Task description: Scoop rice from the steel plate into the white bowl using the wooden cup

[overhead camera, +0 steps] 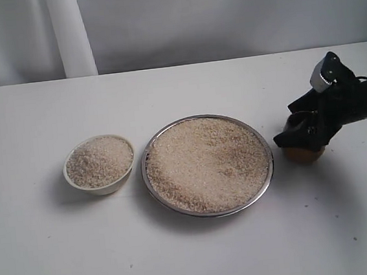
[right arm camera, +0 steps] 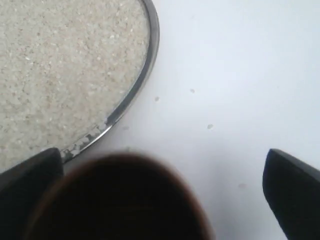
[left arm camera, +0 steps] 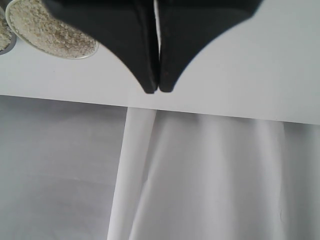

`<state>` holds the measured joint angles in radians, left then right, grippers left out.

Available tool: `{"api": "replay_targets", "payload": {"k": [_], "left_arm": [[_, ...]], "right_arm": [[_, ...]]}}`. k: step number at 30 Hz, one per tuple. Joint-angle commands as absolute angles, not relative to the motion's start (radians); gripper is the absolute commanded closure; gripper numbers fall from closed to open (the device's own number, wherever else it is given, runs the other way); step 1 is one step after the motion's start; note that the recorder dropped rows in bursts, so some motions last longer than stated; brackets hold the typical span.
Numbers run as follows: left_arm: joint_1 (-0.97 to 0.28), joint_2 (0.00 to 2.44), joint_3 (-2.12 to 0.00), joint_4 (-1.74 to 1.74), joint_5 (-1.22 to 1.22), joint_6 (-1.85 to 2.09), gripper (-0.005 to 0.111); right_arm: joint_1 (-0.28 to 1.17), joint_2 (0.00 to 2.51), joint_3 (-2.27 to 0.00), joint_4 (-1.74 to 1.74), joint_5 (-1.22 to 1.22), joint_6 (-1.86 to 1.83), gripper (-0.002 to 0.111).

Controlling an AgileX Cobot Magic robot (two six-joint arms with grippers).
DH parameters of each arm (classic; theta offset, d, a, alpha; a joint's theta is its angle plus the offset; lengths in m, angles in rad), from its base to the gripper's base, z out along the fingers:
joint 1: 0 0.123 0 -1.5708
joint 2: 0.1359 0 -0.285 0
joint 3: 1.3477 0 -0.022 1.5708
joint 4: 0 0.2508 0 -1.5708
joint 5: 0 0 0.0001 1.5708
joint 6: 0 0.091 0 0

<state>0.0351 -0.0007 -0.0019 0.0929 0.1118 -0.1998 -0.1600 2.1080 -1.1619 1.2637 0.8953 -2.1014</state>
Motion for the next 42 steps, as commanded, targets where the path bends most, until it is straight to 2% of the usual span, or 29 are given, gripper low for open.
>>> {"api": "replay_targets", "payload": {"k": [1,16,19,25,28,30,34,42], "left_arm": [[0.030,0.000,0.000,0.088,0.109,-0.204,0.107],[0.030,0.000,0.000,0.088,0.109,-0.204,0.107],[0.030,0.000,0.000,0.088,0.109,-0.204,0.107],[0.030,0.000,0.000,0.088,0.109,-0.204,0.107],[0.030,0.000,0.000,0.088,0.109,-0.204,0.107],[0.030,0.000,0.000,0.088,0.109,-0.204,0.107],[0.030,0.000,0.000,0.088,0.109,-0.204,0.107],[0.030,0.000,0.000,0.088,0.109,-0.204,0.107]], "right_arm": [[-0.165,2.072,-1.164,1.231,0.892,-2.085,0.004],[-0.165,1.775,-1.164,1.335,1.057,-2.047,0.007],[-0.165,1.722,-1.164,1.339,1.094,-2.007,0.020],[-0.165,1.614,-1.164,1.362,1.140,-1.888,0.073],[-0.165,1.562,-1.164,1.387,1.167,-1.827,0.091],[-0.165,1.530,-1.164,1.409,1.197,-1.802,0.099],[-0.165,1.458,-1.164,1.465,1.221,-1.743,0.107],[-0.163,1.412,-1.164,1.498,1.221,-1.671,0.107]]}}
